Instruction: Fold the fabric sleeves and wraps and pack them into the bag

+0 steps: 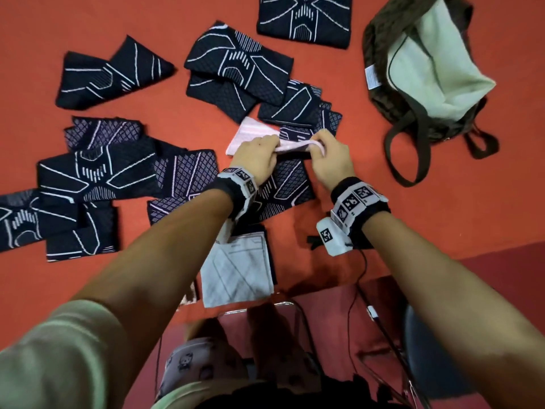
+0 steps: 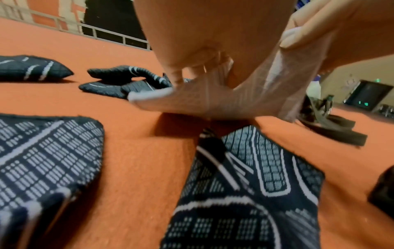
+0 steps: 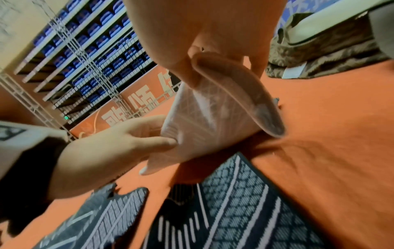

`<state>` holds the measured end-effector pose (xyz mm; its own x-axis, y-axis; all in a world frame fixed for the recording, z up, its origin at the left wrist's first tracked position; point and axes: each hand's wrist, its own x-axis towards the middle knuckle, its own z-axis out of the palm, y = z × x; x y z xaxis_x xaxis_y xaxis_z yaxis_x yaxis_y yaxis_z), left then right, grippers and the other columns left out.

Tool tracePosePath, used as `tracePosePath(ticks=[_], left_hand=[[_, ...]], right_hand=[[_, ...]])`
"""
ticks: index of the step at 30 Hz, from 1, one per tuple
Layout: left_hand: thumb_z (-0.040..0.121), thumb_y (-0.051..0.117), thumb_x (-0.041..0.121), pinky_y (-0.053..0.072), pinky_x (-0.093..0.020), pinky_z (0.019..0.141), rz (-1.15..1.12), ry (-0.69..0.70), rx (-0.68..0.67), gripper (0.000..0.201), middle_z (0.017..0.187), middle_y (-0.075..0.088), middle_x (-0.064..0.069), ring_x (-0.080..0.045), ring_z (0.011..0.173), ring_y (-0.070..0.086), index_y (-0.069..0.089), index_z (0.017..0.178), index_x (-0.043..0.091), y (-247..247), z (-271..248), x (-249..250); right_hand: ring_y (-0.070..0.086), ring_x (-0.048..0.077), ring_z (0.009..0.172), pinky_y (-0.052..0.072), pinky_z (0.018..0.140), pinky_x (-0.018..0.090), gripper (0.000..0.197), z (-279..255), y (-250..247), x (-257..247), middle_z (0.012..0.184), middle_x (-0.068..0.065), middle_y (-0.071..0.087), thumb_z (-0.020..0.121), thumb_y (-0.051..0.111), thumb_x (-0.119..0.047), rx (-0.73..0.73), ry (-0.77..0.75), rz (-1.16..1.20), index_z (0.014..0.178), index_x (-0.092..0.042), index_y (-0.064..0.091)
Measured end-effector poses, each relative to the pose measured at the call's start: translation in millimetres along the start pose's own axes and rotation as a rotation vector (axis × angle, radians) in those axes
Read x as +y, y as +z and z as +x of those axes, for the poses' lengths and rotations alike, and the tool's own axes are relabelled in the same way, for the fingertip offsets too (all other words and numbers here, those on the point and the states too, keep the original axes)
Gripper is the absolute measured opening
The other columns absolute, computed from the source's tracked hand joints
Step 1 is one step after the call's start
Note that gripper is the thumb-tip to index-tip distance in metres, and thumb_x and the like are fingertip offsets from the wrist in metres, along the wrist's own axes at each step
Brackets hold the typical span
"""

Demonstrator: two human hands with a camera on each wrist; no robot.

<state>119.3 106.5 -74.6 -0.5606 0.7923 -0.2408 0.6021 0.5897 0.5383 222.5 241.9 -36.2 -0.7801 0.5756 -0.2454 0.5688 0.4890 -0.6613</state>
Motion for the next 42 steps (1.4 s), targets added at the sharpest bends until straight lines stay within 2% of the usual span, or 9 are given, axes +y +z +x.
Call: tracePosePath(ticks=[7,12,15,18,21,26,35,39,42], left_hand=[[0.092,0.051,0.012,0.033,-0.026,0.073,-0.274,-0.08,0.038,0.023,0.104,0.068,-0.016,-0.029,0.096,0.059,0.063,0.111,0.006,-66.2,-25.6,9.2],[0.087,0.062,0.025,0.035,-0.026,0.07,-0.445,-0.133,-0.09,0.022,0.085,0.063,-0.007,-0.013,0.078,0.052,0.068,0.095,0.005,-110.8,-48.1,1.4],[0.09,0.061,0.02,0.041,-0.02,0.061,-0.604,-0.204,-0.092,0.013,0.077,0.059,-0.001,-0.005,0.064,0.051,0.067,0.09,0.009,-133.8,-66.1,2.8],[0.092,0.058,0.019,0.045,-0.019,0.056,-0.816,-0.238,-0.029,0.015,0.073,0.06,-0.001,-0.008,0.06,0.055,0.061,0.077,0.017,-152.7,-86.6,6.0],[0.091,0.059,0.022,0.047,-0.022,0.059,-0.973,-0.273,0.058,0.016,0.073,0.062,0.001,-0.013,0.064,0.058,0.061,0.075,0.019,-166.0,-102.8,4.6],[0.08,0.065,0.033,0.049,-0.04,0.076,-0.978,-0.285,0.196,0.017,0.081,0.066,-0.008,-0.022,0.076,0.058,0.068,0.072,0.018,-181.4,-122.7,-3.6],[0.083,0.069,0.013,0.045,-0.027,0.088,-0.885,-0.236,0.426,0.011,0.113,0.053,-0.005,-0.014,0.097,0.054,0.061,0.076,0.015,-207.0,-154.7,-16.3],[0.086,0.065,0.019,0.04,-0.028,0.068,-0.899,-0.203,0.353,0.027,0.074,0.053,-0.009,-0.012,0.064,0.047,0.062,0.079,-0.007,-214.3,-167.0,-25.7],[0.088,0.063,0.016,0.044,-0.016,0.054,-1.003,-0.229,0.353,0.022,0.069,0.052,-0.008,-0.008,0.056,0.05,0.058,0.074,0.001,-217.0,-175.2,-24.7]], right_hand=[[0.046,0.018,0.071,0.03,0.062,0.028,0.019,-2.5,-42.7,-45.3,0.076,0.017,0.061,0.087,0.057,-0.018,0.071,-0.005,0.069,0.081,-0.001,0.062],[0.03,0.007,0.055,0.027,0.048,0.016,0.032,-4.2,-56.0,-72.7,0.058,-0.007,0.035,0.086,0.06,-0.019,0.103,0.04,0.186,0.061,-0.02,0.04],[0.044,0.009,0.066,0.033,0.05,0.008,0.005,-10.9,-57.2,-87.6,0.073,-0.005,0.05,0.088,0.057,-0.02,0.111,0.09,0.223,0.087,-0.017,0.053],[0.053,0.016,0.09,0.041,0.075,0.019,0.034,-22.5,-50.5,-101.8,0.105,0.003,0.059,0.09,0.056,-0.019,0.037,0.082,0.14,0.123,-0.014,0.052],[0.053,0.013,0.11,0.037,0.095,0.021,0.038,-40.6,-40.4,-120.4,0.128,0.005,0.058,0.095,0.053,-0.026,-0.034,-0.038,0.148,0.129,-0.011,0.053],[0.066,0.016,0.085,0.05,0.086,0.03,0.044,-69.1,-13.5,-143.7,0.103,0.004,0.064,0.089,0.063,-0.026,-0.26,-0.007,0.315,0.129,-0.012,0.052],[0.055,-0.004,0.057,0.043,0.059,0.01,0.027,-89.0,-10.8,-186.1,0.069,-0.003,0.056,0.082,0.066,0.001,-0.062,-0.033,0.444,0.108,-0.001,0.06],[0.056,0.009,0.067,0.047,0.064,0.019,0.016,-95.5,-19.7,-204.8,0.077,0.004,0.062,0.085,0.063,-0.006,-0.01,-0.073,0.498,0.102,-0.005,0.064],[0.057,0.012,0.066,0.049,0.064,0.023,0.013,-95.0,-21.9,-215.7,0.075,0.004,0.063,0.083,0.063,-0.002,0.04,-0.09,0.509,0.094,-0.009,0.064]])
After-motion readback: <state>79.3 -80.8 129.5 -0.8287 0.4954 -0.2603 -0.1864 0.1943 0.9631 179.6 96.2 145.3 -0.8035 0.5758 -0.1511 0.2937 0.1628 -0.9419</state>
